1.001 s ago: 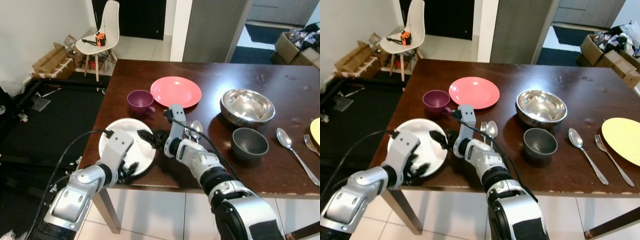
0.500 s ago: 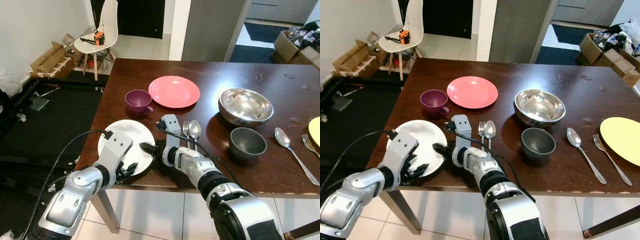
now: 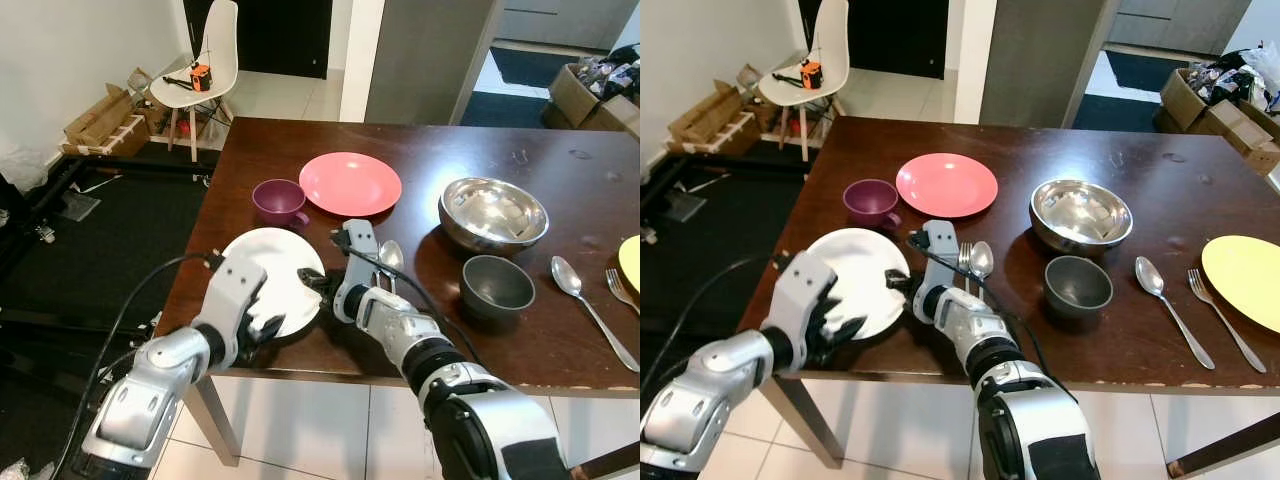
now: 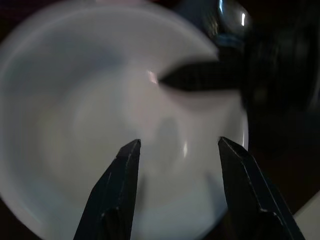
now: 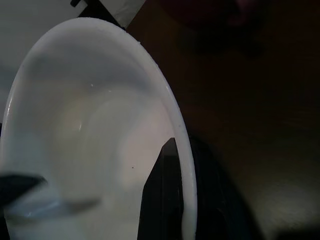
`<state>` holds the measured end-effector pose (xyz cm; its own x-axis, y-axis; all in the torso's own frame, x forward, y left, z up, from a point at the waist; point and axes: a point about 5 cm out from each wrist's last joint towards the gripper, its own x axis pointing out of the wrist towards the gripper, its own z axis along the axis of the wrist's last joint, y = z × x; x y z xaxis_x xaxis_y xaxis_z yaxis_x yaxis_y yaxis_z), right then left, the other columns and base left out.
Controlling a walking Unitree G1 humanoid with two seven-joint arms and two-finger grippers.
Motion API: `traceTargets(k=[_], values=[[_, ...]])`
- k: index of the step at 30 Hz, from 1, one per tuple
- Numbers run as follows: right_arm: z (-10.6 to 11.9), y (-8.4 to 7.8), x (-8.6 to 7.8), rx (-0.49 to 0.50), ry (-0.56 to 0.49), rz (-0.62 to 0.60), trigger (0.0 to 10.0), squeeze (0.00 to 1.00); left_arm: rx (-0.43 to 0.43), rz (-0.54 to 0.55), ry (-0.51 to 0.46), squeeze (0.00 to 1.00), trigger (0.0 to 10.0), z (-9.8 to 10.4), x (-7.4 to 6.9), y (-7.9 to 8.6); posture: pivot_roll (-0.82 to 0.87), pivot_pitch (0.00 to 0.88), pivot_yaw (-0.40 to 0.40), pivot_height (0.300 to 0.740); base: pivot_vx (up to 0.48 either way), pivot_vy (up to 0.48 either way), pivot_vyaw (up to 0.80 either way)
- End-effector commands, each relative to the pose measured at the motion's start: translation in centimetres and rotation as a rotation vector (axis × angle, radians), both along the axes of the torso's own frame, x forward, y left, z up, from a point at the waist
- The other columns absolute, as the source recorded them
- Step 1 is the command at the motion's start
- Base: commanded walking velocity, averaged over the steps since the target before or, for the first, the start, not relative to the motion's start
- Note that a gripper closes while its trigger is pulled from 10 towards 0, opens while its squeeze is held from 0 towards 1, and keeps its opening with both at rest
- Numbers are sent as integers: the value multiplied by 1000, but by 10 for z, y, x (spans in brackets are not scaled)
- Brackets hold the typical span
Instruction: Setting the table
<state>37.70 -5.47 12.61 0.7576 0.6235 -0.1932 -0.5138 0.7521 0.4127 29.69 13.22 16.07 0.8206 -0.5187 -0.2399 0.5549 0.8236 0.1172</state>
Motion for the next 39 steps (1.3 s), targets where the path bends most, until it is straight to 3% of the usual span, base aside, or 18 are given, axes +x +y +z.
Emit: traceTargets(k=[1,2,7,10,12,13,14,15,16,17,18,22,24,27,34,39], values=[[-5,-2,-2,22,12,-20,0,0,-46,-28,-27,0,10000,7,-2,-3,77,47,40,740,0,0,0],[-5,-7,-1,40,5,-47,0,0,-154,-74,-69,0,10000,26,-2,-9,72,41,43,740,0,0,0],[3,-18,3,74,-60,-92,0,0,-374,-114,-154,0,10000,62,-7,-8,54,28,52,740,0,0,0],[13,-26,5,94,-148,-136,0,0,-472,7,-193,0,10000,73,-3,7,46,21,55,740,0,0,0],[22,-33,2,97,-233,-175,0,0,-493,162,-203,0,10000,70,2,22,41,18,57,740,0,0,0],[22,-33,2,97,-233,-175,0,0,-493,162,-203,0,10000,70,2,22,41,18,57,740,0,0,0],[24,-34,1,96,-259,-185,10000,0,-494,208,-202,0,10000,68,4,26,39,17,58,740,0,0,0],[32,-42,-10,101,-338,-232,10000,0,-435,342,-185,0,10000,53,5,41,17,13,61,740,0,0,0],[32,-42,-10,101,-338,-232,10000,0,-435,342,-185,0,10000,53,5,41,17,13,61,740,0,0,0],[39,-49,-24,86,-402,-271,10000,0,-340,411,-177,0,10000,39,2,49,9,12,60,740,0,0,0],[41,-51,-29,76,-422,-283,10000,0,-302,420,-178,0,10000,34,0,51,6,12,60,740,0,0,0],[45,-57,-42,53,-461,-328,10000,0,-260,451,-167,0,10000,24,-4,54,-8,11,63,740,0,0,0],[47,-66,-61,36,-490,-413,10000,0,-265,464,-143,0,10000,16,-10,53,-21,10,69,740,0,0,0],[49,-70,-75,25,-508,-474,10000,0,-251,473,-142,0,10000,13,-14,50,-36,8,82,740,0,0,0],[56,-75,-88,-43,-524,-511,10000,0,-161,523,-180,0,10000,4,-14,45,-48,4,83,740,0,0,0],[57,-78,-84,-63,-510,-529,10000,0,-182,506,-211,0,10000,7,-9,37,-42,0,76,740,0,0,0]])
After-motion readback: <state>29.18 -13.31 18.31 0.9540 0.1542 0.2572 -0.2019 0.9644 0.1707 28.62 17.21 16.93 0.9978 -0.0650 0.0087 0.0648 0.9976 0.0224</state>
